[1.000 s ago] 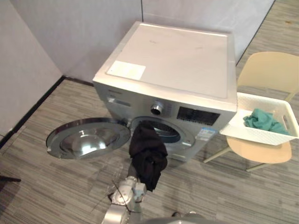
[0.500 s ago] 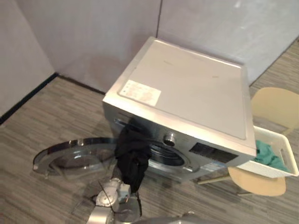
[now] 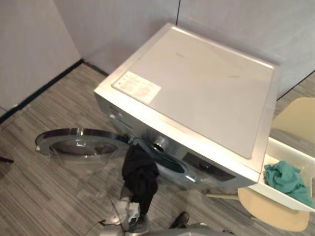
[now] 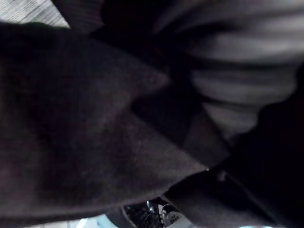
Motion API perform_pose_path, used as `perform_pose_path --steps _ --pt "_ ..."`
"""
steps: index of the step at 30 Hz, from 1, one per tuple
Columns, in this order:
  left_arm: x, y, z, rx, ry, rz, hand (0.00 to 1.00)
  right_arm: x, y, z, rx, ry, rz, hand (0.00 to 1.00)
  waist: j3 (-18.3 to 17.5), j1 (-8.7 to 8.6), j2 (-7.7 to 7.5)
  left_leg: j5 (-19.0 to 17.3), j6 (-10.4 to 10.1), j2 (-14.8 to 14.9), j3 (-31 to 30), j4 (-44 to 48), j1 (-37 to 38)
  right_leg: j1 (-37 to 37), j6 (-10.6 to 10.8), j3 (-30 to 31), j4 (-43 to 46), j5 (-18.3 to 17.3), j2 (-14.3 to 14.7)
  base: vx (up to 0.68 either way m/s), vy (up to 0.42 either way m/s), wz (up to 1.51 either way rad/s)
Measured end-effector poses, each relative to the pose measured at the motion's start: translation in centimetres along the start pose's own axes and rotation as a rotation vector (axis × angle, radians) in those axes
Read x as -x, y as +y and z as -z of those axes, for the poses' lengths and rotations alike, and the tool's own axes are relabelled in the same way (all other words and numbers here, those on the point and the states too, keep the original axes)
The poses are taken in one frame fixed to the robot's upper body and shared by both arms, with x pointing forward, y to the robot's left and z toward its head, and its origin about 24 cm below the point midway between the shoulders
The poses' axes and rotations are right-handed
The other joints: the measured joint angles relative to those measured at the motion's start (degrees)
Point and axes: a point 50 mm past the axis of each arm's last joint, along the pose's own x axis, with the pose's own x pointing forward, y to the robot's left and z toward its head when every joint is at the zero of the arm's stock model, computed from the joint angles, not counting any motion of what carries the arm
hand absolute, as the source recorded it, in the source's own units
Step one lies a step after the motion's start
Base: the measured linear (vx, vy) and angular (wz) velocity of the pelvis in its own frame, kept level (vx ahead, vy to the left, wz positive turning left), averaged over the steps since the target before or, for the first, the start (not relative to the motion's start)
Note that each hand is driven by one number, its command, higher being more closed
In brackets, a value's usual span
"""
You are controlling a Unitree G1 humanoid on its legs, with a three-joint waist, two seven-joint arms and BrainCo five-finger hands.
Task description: Pick up the laundry basket with both hands and put the clothes into the washing machine.
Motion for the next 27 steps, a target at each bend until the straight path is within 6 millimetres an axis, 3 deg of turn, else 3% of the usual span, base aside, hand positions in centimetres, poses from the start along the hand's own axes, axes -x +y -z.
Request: perform_pose_path --steps 3,5,6,7,8,9,10,11,14,15,16,17,18,20,23,27 --pt "-1.8 0.0 -3.1 -0.043 -0.098 0.016 1.00 -0.2 -0.8 -2.6 0.006 -0.053 0.025 0.00 4.66 -0.35 -0.55 -0.65 0.95 1.03 1.95 3.44 -3.55 -3.91 -0.17 1.20 3.12 -0.05 -0.96 -0.04 0.097 -0.28" --pt "-3.4 -0.3 -6.8 -0.079 -0.211 0.015 1.00 0.1 -2.3 -5.2 0.056 -0.139 0.068 0.00 8.40 -0.42 -1.30 -1.82 2.61 2.00 3.59 8.22 -9.25 -9.97 -1.19 2.83 8.00 -1.16 -2.43 -0.14 0.174 -0.43" --pt "-4.4 0.0 -9.1 -0.100 -0.280 -0.007 1.00 0.7 -3.6 -7.5 0.063 -0.228 0.115 0.00 10.33 -0.76 -2.03 -2.82 3.50 2.27 4.38 10.94 -12.72 -13.85 -1.23 3.94 10.43 -1.59 -3.24 -0.15 0.156 -0.45" --pt "-4.7 0.2 -9.8 -0.106 -0.302 -0.023 1.00 1.3 -4.2 -9.5 0.052 -0.306 0.149 0.00 11.07 -1.37 -2.25 -3.20 3.92 2.49 4.70 12.16 -14.06 -15.38 -1.23 4.50 11.53 -1.68 -3.64 -0.15 0.147 -0.46" --pt "-5.5 0.2 -10.8 -0.105 -0.323 -0.044 1.00 2.1 -4.7 -12.2 0.157 -0.392 0.193 0.00 11.63 -2.20 -2.38 -4.06 4.70 2.89 5.08 14.41 -16.90 -18.55 -1.15 5.19 13.90 -2.13 -4.58 -0.12 0.117 -0.28" --pt "-5.8 0.1 -11.3 -0.103 -0.334 -0.049 1.00 2.2 -5.0 -12.3 0.178 -0.399 0.187 0.00 11.84 -2.08 -2.77 -4.52 4.82 2.96 5.27 15.33 -18.12 -20.06 -1.15 5.54 15.01 -2.47 -5.00 -0.14 0.145 -0.30" --pt "-6.3 0.3 -12.6 -0.096 -0.372 -0.085 1.00 2.8 -5.4 -13.0 0.191 -0.443 0.188 0.00 12.65 -2.34 -4.37 -5.08 5.23 3.04 5.54 16.49 -20.01 -22.43 -1.19 6.27 16.88 -2.98 -5.69 -0.11 0.107 -0.19" --pt "-6.5 0.6 -13.1 -0.092 -0.384 -0.105 1.00 3.2 -5.3 -13.4 0.193 -0.478 0.190 0.00 12.97 -2.78 -4.96 -5.34 5.38 2.90 5.48 17.12 -21.25 -23.64 -0.94 6.39 17.63 -3.53 -5.98 -0.13 0.117 -0.10" --pt "-7.7 0.2 -16.0 -0.054 -0.438 -0.162 1.00 5.1 -5.7 -14.1 0.237 -0.595 0.211 0.00 13.81 -3.54 -5.94 -6.04 6.65 2.93 5.05 21.05 -29.12 -31.57 -0.94 7.01 23.00 -4.15 -8.13 -0.07 0.091 -0.08" --pt "-7.7 0.1 -17.3 -0.031 -0.476 -0.184 1.00 6.3 -6.0 -14.4 0.246 -0.654 0.220 0.00 15.00 -3.87 -6.96 -6.81 7.50 2.76 5.02 24.44 -31.23 -34.38 -0.83 7.82 27.97 -5.79 -10.05 -0.03 0.077 0.12" --pt "-7.3 0.2 -18.4 0.007 -0.526 -0.203 1.00 8.6 -6.3 -14.5 0.253 -0.757 0.258 0.00 16.13 -5.13 -7.26 -8.84 8.11 2.73 4.95 28.85 -33.90 -37.13 -0.68 8.35 34.52 -8.89 -12.64 -0.04 0.072 0.14" --pt "-6.9 0.2 -18.9 0.026 -0.557 -0.215 1.00 10.2 -6.6 -14.8 0.212 -0.831 0.284 0.00 16.12 -5.33 -7.30 -10.19 8.15 3.15 4.70 31.57 -35.67 -38.97 -0.77 8.74 37.57 -10.24 -13.63 -0.08 0.026 -0.07" --pt "-6.2 0.5 -19.9 0.060 -0.618 -0.234 1.00 14.1 -6.6 -17.5 0.101 -1.066 0.314 0.00 16.13 -5.36 -7.31 -12.83 8.23 4.62 4.04 37.31 -39.08 -42.78 -1.26 10.01 43.32 -12.45 -14.73 -0.09 0.000 -0.39" --pt "-5.7 -0.1 -21.2 0.108 -0.680 -0.234 1.00 18.3 -4.6 -23.4 -0.062 -1.376 0.251 0.00 16.18 -5.22 -7.23 -15.81 8.26 6.56 2.72 44.92 -44.38 -48.18 -2.18 11.67 51.36 -15.52 -15.93 -0.12 -0.032 -0.33" --pt "-5.3 -3.2 -22.6 0.181 -0.729 -0.153 1.00 19.7 0.3 -27.0 -0.157 -1.462 0.044 0.00 17.45 -3.52 -5.22 -18.17 8.32 6.80 0.68 52.20 -51.28 -54.17 -2.92 12.48 60.52 -19.24 -18.85 -0.14 -0.062 0.12" --pt "-4.6 -4.3 -23.0 0.221 -0.752 -0.122 1.00 21.4 0.9 -28.8 -0.215 -1.524 0.021 0.00 17.66 -3.06 -5.01 -19.59 8.51 6.94 -0.96 58.23 -57.82 -59.81 -3.45 13.53 67.71 -21.83 -21.04 -0.11 -0.028 0.13"
